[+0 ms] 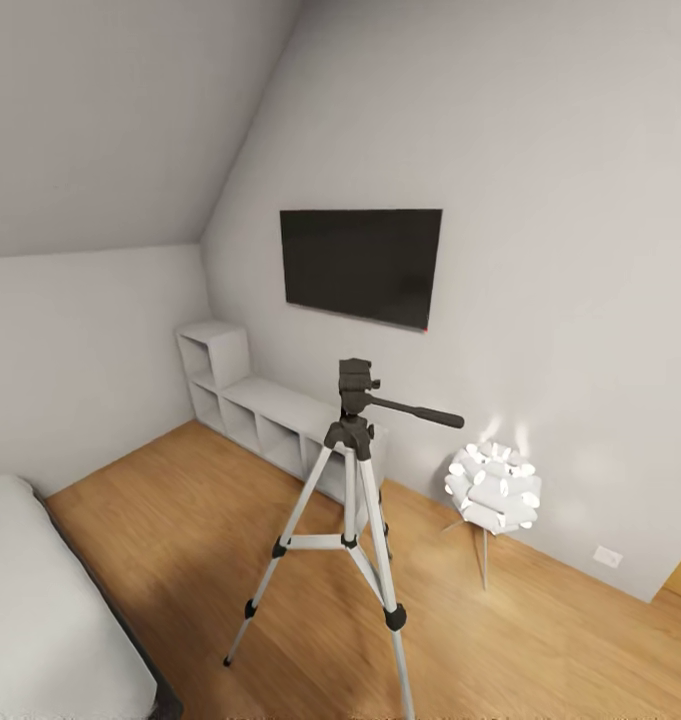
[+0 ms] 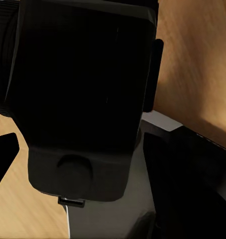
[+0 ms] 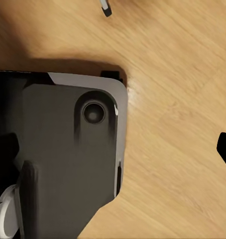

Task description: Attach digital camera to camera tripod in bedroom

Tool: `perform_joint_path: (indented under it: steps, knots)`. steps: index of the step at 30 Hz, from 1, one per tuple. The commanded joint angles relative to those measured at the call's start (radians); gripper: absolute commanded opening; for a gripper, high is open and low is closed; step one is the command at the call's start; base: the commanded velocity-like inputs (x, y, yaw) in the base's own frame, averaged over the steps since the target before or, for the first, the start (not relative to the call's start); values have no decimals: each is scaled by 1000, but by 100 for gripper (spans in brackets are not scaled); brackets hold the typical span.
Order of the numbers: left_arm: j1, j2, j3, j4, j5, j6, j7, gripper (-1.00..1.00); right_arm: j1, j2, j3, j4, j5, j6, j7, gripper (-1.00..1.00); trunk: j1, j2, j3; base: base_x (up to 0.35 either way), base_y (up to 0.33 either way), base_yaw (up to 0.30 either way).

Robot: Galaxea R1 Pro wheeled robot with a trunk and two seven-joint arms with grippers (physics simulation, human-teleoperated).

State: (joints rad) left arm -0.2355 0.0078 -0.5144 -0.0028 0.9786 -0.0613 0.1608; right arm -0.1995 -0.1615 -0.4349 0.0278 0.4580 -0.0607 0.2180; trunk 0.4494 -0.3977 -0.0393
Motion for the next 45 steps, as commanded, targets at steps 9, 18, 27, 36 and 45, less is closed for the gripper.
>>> perform_joint_path:
  steps: [9,18,27,36,45]
  knots:
    - [-1,2,-10,0,6,2,-33,-100,-1,0,-8,3,9,-4,1,100,1,-2,-17,0,0,0]
    - [-1,12,-10,2,8,16,-167,-100,-1,-2,-7,3,9,-2,1,100,1,-2,-31,0,0,0]
    - [-1,15,-10,1,8,40,-191,-100,-1,-2,-6,3,9,-2,1,100,1,-2,-46,0,0,0]
    - [-1,16,-10,2,8,39,-192,-100,-1,-4,-5,3,8,-2,4,100,1,-2,-60,0,0,0]
    - [-1,17,-9,3,9,37,-190,-100,-1,-2,-6,3,8,-2,2,100,1,-2,-75,0,0,0]
